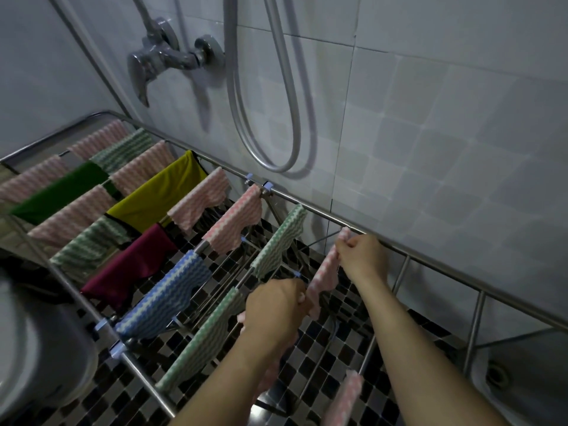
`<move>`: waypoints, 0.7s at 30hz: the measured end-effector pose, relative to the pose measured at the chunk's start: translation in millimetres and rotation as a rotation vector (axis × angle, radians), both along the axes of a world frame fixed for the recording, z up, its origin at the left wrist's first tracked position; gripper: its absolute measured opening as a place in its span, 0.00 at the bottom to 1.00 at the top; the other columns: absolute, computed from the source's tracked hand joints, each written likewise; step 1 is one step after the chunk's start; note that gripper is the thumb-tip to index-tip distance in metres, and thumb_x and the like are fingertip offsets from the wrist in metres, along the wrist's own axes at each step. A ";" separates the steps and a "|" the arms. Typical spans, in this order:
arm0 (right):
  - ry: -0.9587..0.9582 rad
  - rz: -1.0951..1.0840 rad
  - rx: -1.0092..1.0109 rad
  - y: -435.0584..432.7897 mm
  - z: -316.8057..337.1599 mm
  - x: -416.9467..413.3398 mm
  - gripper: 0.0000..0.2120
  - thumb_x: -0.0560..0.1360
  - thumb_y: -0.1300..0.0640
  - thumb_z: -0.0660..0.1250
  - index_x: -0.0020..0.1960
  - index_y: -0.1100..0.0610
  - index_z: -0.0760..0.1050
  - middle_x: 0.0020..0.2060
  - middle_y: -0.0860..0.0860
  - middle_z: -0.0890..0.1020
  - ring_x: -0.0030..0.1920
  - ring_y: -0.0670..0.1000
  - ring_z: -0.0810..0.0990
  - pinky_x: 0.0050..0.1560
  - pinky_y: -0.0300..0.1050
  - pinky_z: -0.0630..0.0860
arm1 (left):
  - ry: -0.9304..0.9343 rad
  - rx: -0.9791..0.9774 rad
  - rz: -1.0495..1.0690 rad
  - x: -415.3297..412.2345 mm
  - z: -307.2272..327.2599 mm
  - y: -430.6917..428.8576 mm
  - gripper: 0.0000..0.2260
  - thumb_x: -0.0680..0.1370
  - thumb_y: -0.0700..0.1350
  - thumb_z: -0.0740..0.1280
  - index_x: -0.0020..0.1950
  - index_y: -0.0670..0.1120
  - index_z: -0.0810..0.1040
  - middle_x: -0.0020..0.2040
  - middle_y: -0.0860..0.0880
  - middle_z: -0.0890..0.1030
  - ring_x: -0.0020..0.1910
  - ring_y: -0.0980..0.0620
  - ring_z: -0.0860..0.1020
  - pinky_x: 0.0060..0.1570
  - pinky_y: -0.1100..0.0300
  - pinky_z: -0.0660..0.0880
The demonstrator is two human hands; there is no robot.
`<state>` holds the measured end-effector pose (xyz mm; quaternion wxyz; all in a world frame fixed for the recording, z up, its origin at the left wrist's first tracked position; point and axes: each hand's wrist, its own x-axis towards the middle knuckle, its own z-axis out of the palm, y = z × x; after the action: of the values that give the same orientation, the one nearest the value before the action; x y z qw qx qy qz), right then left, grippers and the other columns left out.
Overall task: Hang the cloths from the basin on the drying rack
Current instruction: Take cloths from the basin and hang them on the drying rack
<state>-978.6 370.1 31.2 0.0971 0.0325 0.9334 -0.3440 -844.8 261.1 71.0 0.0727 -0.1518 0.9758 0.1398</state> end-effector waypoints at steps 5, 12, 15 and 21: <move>0.081 0.196 0.179 6.4 28.0 14.6 0.19 0.81 0.46 0.53 0.54 0.56 0.78 0.41 0.52 0.81 0.39 0.51 0.79 0.36 0.41 0.73 | 0.126 0.060 0.131 11.7 3.3 -15.4 0.09 0.77 0.54 0.64 0.47 0.50 0.78 0.43 0.50 0.83 0.41 0.50 0.79 0.36 0.57 0.74; -0.281 0.493 -0.338 3.5 89.9 61.3 0.10 0.79 0.47 0.63 0.56 0.49 0.78 0.53 0.52 0.82 0.48 0.46 0.81 0.49 0.50 0.80 | 0.394 0.978 0.559 43.8 41.4 -39.4 0.07 0.78 0.39 0.66 0.45 0.49 0.81 0.38 0.43 0.80 0.36 0.48 0.76 0.37 0.53 0.72; -0.709 0.519 -0.722 -3.7 107.6 94.2 0.18 0.74 0.44 0.65 0.59 0.52 0.77 0.50 0.52 0.83 0.52 0.50 0.82 0.41 0.47 0.81 | 0.481 1.281 0.586 59.2 59.9 -38.3 0.07 0.77 0.39 0.67 0.47 0.48 0.83 0.46 0.41 0.83 0.45 0.45 0.79 0.48 0.47 0.75; -0.593 0.607 -0.799 -18.9 114.4 149.0 0.11 0.79 0.57 0.65 0.58 0.60 0.80 0.49 0.56 0.85 0.44 0.50 0.84 0.39 0.41 0.80 | 0.571 1.508 0.530 97.9 79.7 -34.5 0.11 0.74 0.40 0.68 0.56 0.43 0.79 0.49 0.42 0.83 0.46 0.45 0.81 0.48 0.49 0.78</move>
<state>-829.6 351.2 145.6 0.4534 -0.1809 0.6317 -0.6023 -747.0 226.6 150.7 -0.1297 -0.2451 0.5344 0.7984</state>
